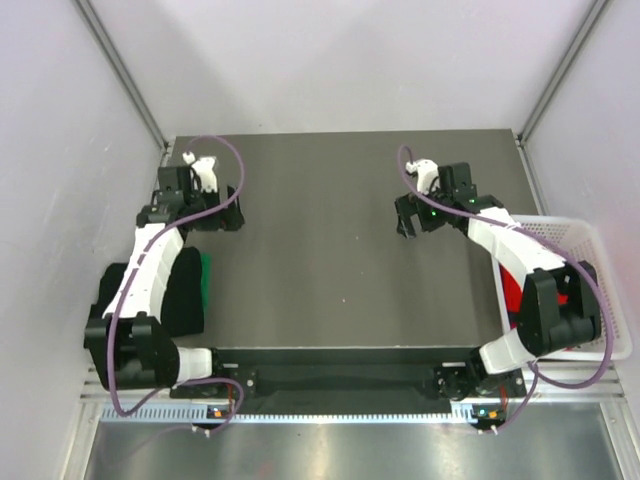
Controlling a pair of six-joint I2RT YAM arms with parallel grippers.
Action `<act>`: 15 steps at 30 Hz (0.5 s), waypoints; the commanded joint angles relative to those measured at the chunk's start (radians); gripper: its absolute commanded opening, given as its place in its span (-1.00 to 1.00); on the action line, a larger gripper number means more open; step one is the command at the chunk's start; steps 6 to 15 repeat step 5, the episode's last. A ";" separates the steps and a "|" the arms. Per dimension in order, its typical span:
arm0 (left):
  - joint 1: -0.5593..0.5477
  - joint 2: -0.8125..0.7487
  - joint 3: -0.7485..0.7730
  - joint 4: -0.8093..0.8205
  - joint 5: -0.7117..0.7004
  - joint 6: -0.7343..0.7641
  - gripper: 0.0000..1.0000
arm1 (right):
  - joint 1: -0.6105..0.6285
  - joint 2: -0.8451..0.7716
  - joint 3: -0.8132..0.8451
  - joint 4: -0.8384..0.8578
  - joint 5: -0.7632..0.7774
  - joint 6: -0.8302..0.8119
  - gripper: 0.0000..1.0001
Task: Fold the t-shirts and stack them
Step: Reset both grippers
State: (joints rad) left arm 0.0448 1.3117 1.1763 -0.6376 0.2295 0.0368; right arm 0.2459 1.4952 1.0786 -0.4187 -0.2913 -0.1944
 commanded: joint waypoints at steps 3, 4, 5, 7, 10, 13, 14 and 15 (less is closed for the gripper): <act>0.000 -0.104 -0.118 0.197 0.151 -0.205 0.98 | -0.007 -0.035 0.032 0.028 0.140 0.032 0.99; 0.003 -0.114 -0.130 0.211 0.157 -0.225 0.98 | -0.007 -0.038 0.040 0.018 0.136 0.029 1.00; 0.004 -0.124 -0.142 0.220 0.204 -0.232 0.98 | -0.007 -0.042 0.049 0.011 0.139 0.035 0.99; 0.004 -0.124 -0.142 0.220 0.204 -0.232 0.98 | -0.007 -0.042 0.049 0.011 0.139 0.035 0.99; 0.004 -0.124 -0.142 0.220 0.204 -0.232 0.98 | -0.007 -0.042 0.049 0.011 0.139 0.035 0.99; 0.004 -0.124 -0.142 0.220 0.204 -0.232 0.98 | -0.007 -0.042 0.049 0.011 0.139 0.035 0.99; 0.004 -0.124 -0.142 0.220 0.204 -0.232 0.98 | -0.007 -0.042 0.049 0.011 0.139 0.035 0.99; 0.004 -0.124 -0.142 0.220 0.204 -0.232 0.98 | -0.007 -0.042 0.049 0.011 0.139 0.035 0.99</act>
